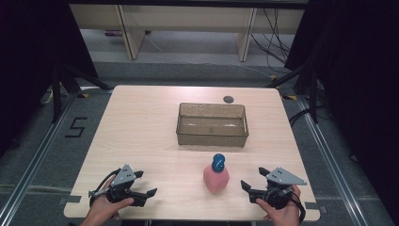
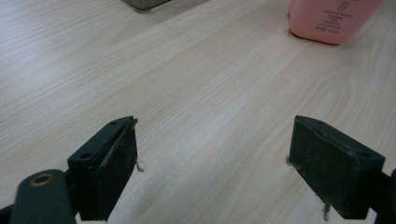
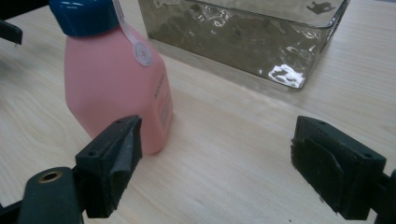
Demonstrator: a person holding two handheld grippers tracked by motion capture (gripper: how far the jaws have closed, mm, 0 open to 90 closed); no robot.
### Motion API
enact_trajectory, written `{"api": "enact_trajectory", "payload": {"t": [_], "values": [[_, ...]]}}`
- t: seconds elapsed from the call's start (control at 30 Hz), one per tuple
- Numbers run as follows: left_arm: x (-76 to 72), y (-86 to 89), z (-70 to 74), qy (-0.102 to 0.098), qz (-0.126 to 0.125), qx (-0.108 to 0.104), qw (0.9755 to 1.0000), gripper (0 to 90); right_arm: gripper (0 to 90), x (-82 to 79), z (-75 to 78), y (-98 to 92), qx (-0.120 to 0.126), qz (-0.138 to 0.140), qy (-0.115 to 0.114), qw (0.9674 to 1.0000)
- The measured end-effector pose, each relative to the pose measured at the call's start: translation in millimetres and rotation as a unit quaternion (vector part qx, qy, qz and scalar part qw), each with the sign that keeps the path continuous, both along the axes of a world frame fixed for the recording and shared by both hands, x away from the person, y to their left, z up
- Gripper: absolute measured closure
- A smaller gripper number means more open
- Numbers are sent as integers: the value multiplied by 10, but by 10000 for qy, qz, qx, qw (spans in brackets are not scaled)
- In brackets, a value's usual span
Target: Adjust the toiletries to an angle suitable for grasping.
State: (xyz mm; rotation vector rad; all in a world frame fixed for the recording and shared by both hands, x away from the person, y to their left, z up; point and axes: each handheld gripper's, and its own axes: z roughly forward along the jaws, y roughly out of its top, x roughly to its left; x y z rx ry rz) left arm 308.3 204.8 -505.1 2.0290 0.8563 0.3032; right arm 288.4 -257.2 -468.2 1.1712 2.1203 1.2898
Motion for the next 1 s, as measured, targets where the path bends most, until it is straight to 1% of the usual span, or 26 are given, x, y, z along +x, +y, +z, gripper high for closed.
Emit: {"api": "enact_trajectory", "payload": {"t": [0.03,0.07,0.1,0.17,0.2,0.23,0.27,0.3,0.33,0.37,0.4,0.43,0.47,0.53,0.57,0.6,0.63,0.67,0.7,0.8,0.83,0.87,0.9,0.93,0.97,1.0], "values": [[-1,-4,-2,-2,15,-32,10000,148,174,7,-2,1,-7,4,-73,10000],[1,2,0,-1,1,16,10000,148,175,-6,14,7,39,21,15,10000],[1,1,-1,-2,3,11,10000,148,175,7,21,-4,-43,91,-102,9999],[1,1,-1,-1,3,15,10000,148,179,2,34,6,38,173,-96,9998],[1,1,-1,-1,3,15,10000,148,181,-9,38,24,147,177,-26,9997],[1,0,0,-1,-1,16,10000,149,181,1,34,28,192,211,-93,9995],[1,-2,-3,-12,0,-1,10000,148,181,-12,39,47,240,185,-53,9995],[2,-1,-6,-23,-9,-16,10000,148,181,5,40,43,147,244,-190,9994],[2,-1,-6,-23,-9,-16,10000,148,181,-2,49,54,200,269,-170,9993],[1,0,0,3,-6,12,10000,148,182,3,52,63,200,285,-232,9991],[1,0,0,0,-3,10,10000,148,182,-6,62,78,248,315,-189,9990],[1,0,-1,1,-2,10,10000,148,184,-22,64,113,392,309,-112,9987],[1,0,-1,2,-4,10,10000,148,185,-17,83,108,229,376,-189,9989],[1,0,-1,1,-1,13,10000,148,188,-28,89,147,315,429,-94,9985],[1,0,-1,3,1,14,10000,148,189,-37,93,169,355,417,-78,9985],[0,-6,-3,5,16,-23,10000,148,190,-24,88,181,403,485,-115,9979],[0,-6,-3,5,17,-22,10000,148,193,-22,97,184,278,522,-180,9981],[1,-2,-1,2,5,6,10000,148,195,-46,104,212,382,485,-12,9981],[2,-1,0,2,8,13,10000,148,197,-24,94,220,367,574,-180,9975],[2,2,0,3,13,33,10000,148,202,-32,102,263,378,637,-147,9971],[2,2,0,4,10,30,10000,148,203,-37,100,283,422,630,-122,9970],[2,2,0,4,10,30,10000,148,205,-54,103,311,507,600,-12,9969],[2,0,-2,5,-6,13,10000,148,207,-32,106,304,342,654,-164,9971],[2,0,-2,5,-6,13,10000,148,207,-32,106,304,342,654,-164,9971],[0,-12,-13,-35,32,-42,10000,148,210,-28,109,328,330,731,-198,9966],[0,-11,-13,-30,33,-47,10000,148,212,-38,117,344,369,740,-146,9965]]}}
